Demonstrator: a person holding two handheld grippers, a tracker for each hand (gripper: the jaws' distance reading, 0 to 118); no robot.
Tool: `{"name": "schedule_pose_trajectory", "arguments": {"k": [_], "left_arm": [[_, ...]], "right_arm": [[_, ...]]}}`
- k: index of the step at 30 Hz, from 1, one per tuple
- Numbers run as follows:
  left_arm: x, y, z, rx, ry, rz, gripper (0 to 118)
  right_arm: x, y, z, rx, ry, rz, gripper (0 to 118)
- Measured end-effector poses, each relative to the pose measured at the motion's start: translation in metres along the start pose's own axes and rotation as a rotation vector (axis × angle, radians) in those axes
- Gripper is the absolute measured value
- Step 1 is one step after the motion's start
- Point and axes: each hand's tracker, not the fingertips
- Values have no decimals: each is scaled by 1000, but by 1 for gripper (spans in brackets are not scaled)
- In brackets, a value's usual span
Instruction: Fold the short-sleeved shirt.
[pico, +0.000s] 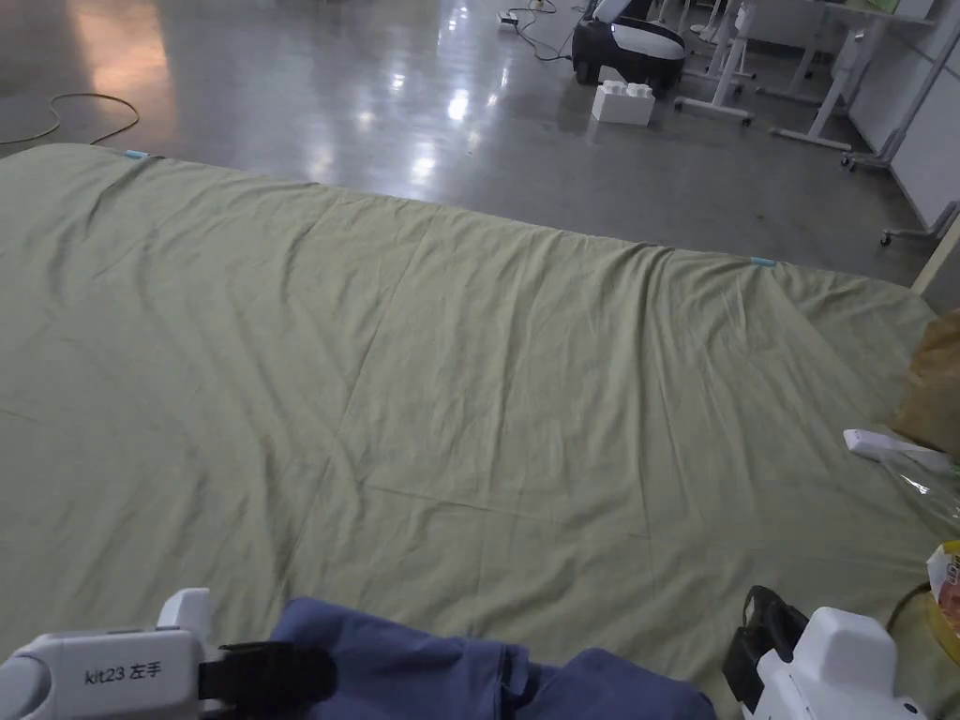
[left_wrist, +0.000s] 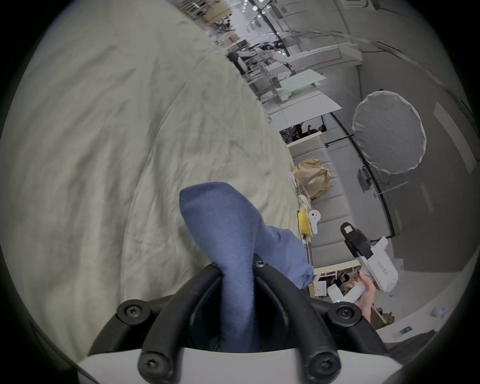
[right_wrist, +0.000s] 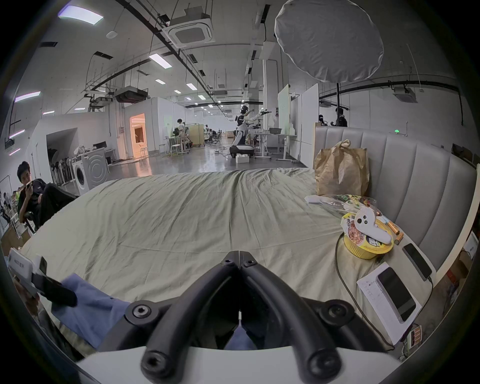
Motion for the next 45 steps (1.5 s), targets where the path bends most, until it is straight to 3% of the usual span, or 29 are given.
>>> {"name": "schedule_pose_trajectory", "arguments": {"k": [6,15,30,35,45], "left_arm": [[27,27,54,49,31,-87,11],[107,44,93,30,374,-237,11],[210,15,45,4,417,-337,11],[235,3,11,-35,495,-389,12],[264,-21,-71,-109,486,-415,18]], "right_arm": [[2,2,0,4,-1,1,1],[-7,1,-3,9,24,-4,1],[-13,-4,-5,6,55,-20,1],[-7,-6,-4,2,45,-31,1],[3,-12,0,-9,19,-50,1]]}}
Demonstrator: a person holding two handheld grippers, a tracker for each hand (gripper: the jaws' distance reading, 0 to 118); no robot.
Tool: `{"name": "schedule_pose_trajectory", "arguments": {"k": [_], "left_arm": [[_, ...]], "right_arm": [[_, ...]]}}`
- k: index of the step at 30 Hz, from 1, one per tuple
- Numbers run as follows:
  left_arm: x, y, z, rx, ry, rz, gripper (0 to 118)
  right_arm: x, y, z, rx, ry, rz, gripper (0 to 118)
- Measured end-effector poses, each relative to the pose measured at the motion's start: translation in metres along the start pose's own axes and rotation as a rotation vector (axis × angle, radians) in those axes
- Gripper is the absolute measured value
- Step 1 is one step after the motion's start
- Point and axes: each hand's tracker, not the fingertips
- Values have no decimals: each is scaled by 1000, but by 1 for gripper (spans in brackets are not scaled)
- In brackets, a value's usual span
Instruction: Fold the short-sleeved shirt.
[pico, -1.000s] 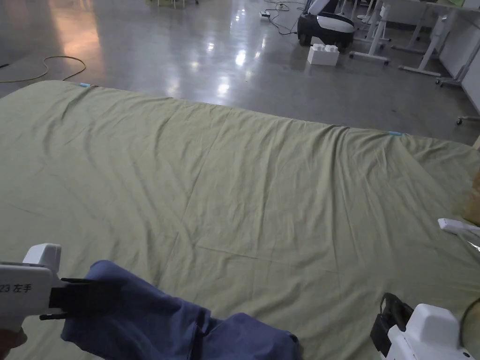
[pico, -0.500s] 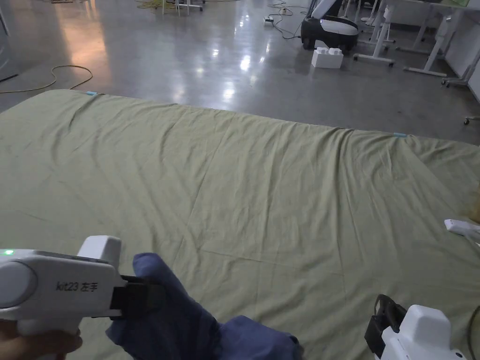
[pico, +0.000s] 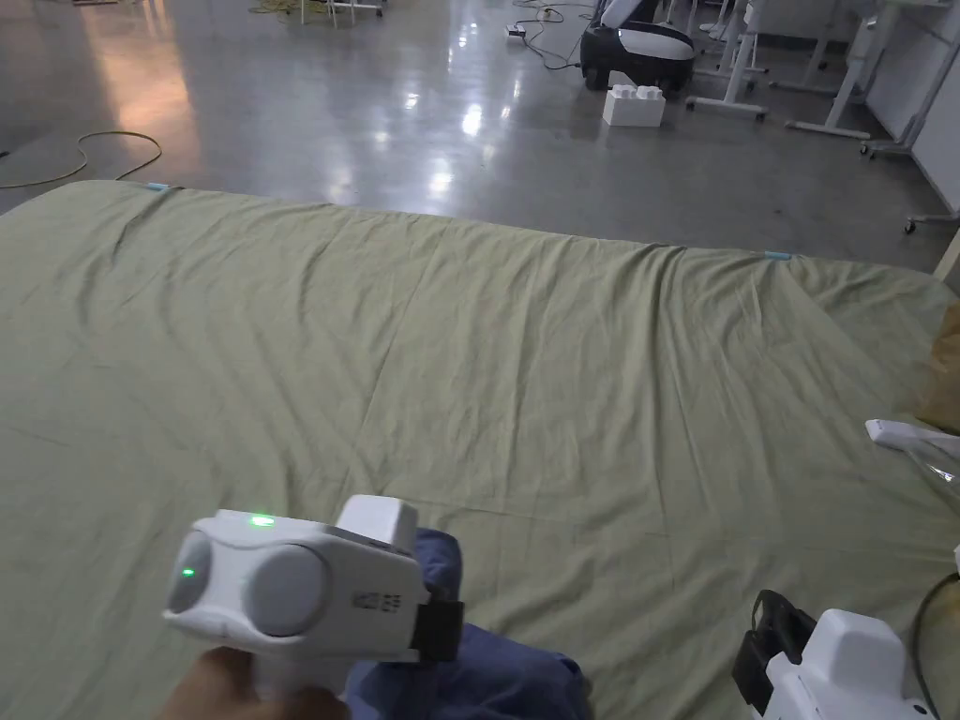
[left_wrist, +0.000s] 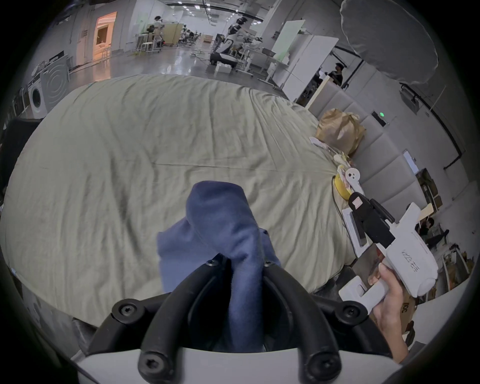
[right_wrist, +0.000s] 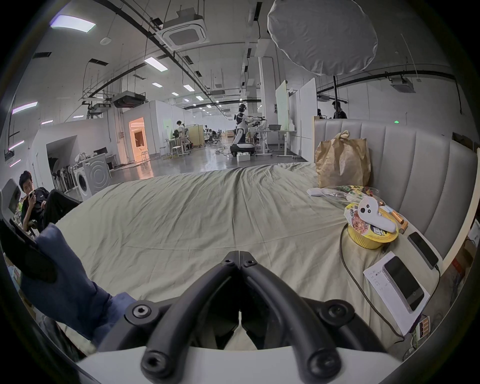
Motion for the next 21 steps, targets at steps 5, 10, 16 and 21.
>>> {"name": "schedule_pose_trajectory", "arguments": {"k": [5,10,16,21], "left_arm": [[30,-5,-58,-61,4,6,19],[48,-17,-118,-130,19,36,19],[44,-25,-136,-127,-50,102,61],[27,-16,-104,-90,-126,98,69]], "right_arm": [[4,-2,2,-2,-8,-5,1],[8,-4,5,-8,-18,-10,1],[17,-5,7,-14,-32,-13,1],[23,-6,7,-18,-42,-17,1]]}}
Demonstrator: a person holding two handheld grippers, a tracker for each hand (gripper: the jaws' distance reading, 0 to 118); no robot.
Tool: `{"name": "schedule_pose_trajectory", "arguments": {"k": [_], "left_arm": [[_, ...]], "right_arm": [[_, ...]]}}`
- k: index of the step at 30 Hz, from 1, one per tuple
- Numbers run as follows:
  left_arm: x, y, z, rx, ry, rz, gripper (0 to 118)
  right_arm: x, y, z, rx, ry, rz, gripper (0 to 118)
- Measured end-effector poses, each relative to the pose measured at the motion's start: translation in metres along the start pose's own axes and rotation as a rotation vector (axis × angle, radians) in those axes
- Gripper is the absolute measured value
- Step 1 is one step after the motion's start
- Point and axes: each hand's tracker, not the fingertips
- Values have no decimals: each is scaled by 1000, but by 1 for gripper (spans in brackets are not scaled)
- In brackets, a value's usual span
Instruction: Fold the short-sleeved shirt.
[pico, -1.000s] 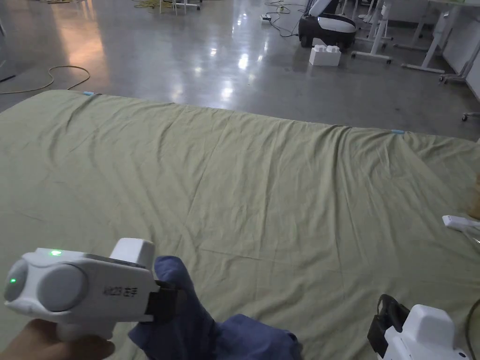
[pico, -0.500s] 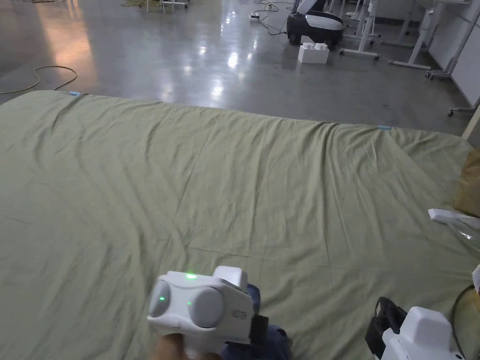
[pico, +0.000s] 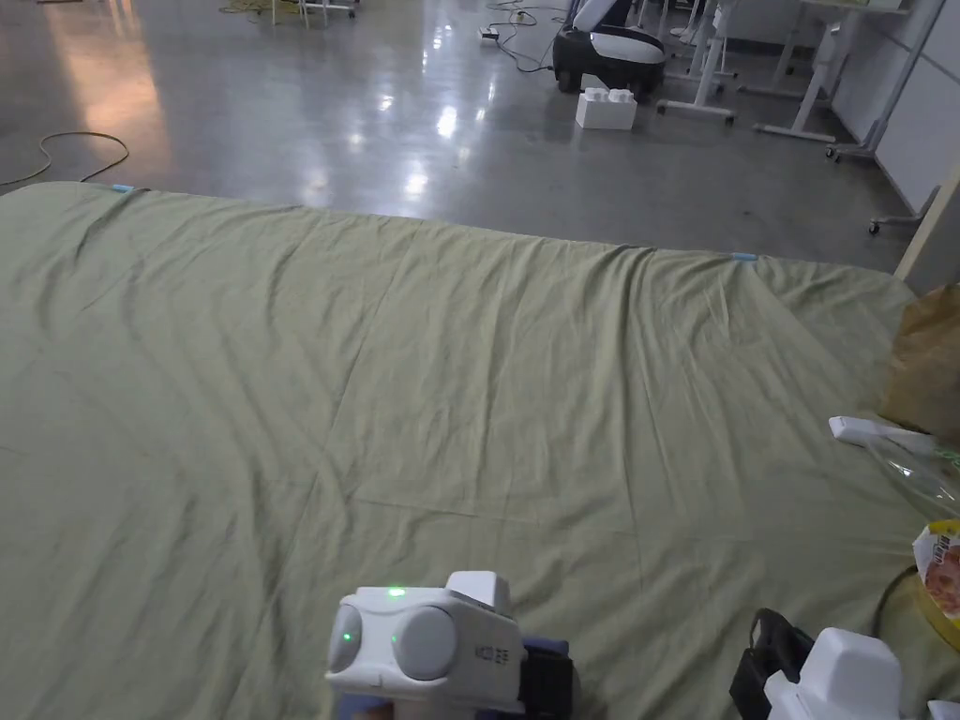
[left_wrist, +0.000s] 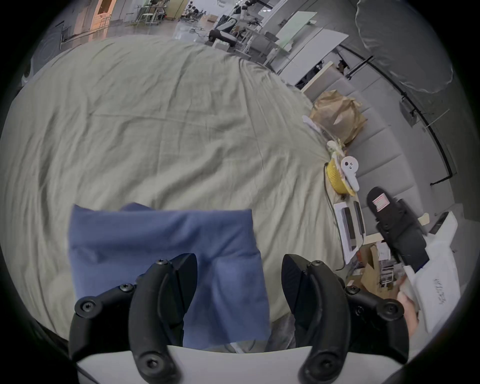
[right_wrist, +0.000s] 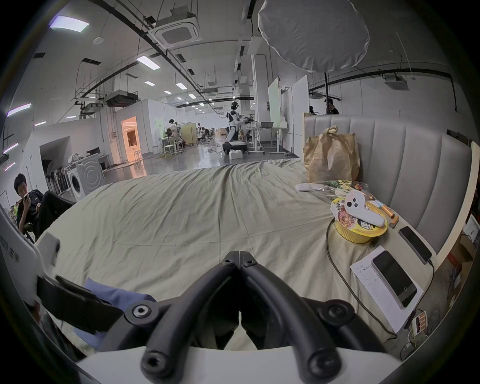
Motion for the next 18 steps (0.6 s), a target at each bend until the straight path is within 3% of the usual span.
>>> {"name": "schedule_pose_trajectory", "arguments": {"k": [5,7,8,13,18], "left_arm": [[-11,3,27,57,21,-61,63],[-10,-2,19,30,71,-95,42],[-10,-5,12,5,75,-99,20],[-13,-28,-20,-103,-84,-45,17],[-2,-55,-48,-65,-31,-80,14]], "right_arm": [[1,0,0,-2,-5,-12,1],[0,-1,-1,-5,-3,-17,1],[0,-1,-1,-6,-2,-17,1],[-4,-5,-2,-15,5,-15,1],[-5,-7,-2,-25,7,-9,1]]}}
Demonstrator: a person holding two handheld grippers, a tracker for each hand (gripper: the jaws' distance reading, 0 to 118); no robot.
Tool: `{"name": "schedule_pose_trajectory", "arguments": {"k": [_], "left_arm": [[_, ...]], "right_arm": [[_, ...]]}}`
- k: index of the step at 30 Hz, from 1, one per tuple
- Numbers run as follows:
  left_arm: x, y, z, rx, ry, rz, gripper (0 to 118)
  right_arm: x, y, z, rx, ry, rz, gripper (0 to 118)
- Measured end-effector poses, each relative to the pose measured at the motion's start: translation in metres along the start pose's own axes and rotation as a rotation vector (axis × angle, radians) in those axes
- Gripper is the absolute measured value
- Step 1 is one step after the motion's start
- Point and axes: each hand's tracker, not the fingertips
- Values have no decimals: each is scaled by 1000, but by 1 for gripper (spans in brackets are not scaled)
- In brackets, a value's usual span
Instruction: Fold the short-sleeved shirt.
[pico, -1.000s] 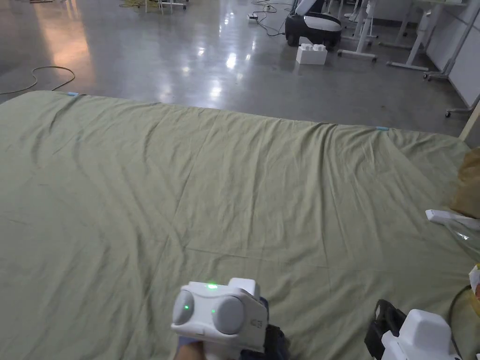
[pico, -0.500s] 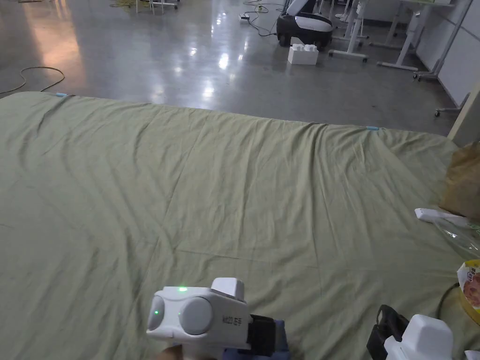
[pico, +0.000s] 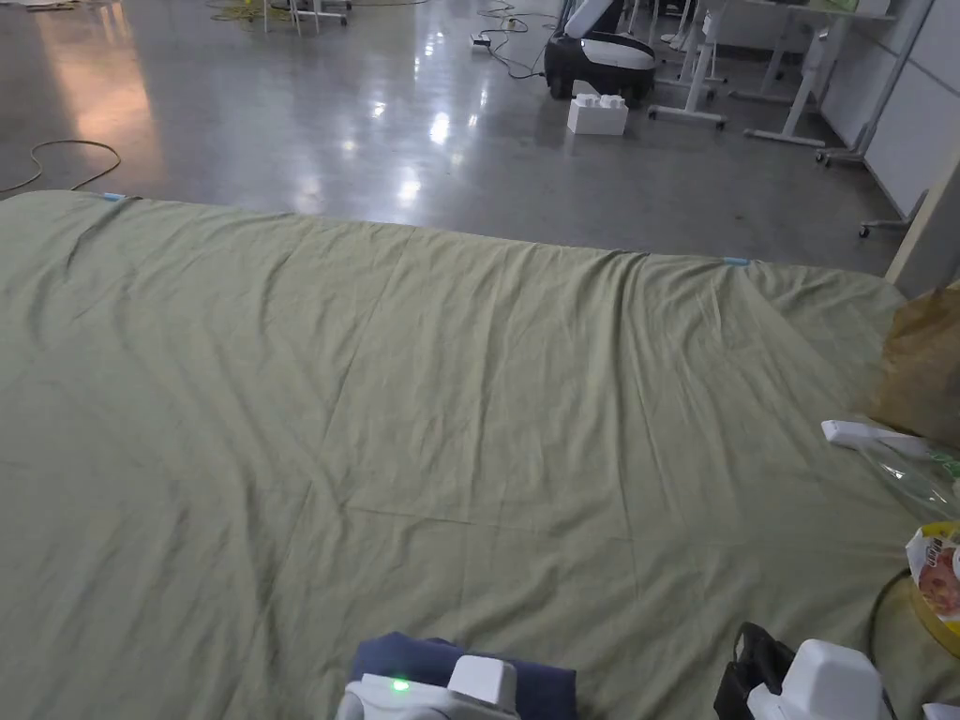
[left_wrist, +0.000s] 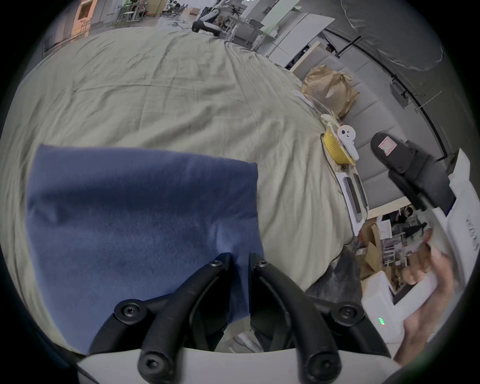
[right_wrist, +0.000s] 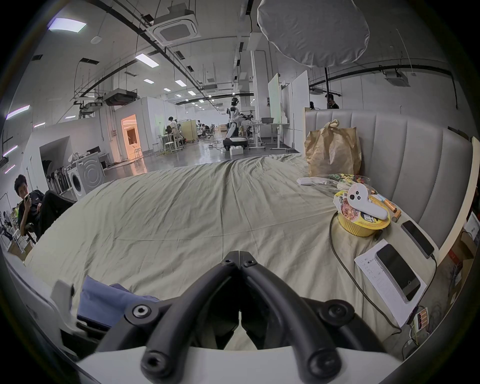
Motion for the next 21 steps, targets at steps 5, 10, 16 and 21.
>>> {"name": "schedule_pose_trajectory", "arguments": {"k": [5,10,16,21], "left_arm": [[0,-18,-6,87,14,-29,10],[1,-13,27,147,-12,-66,10],[6,2,111,468,89,-216,10],[3,3,159,770,287,-272,10]], "right_arm": [[-2,0,1,-1,3,6,1],[-5,4,4,22,12,21,1],[-15,21,6,96,13,34,1],[-30,40,7,188,15,57,1]]}}
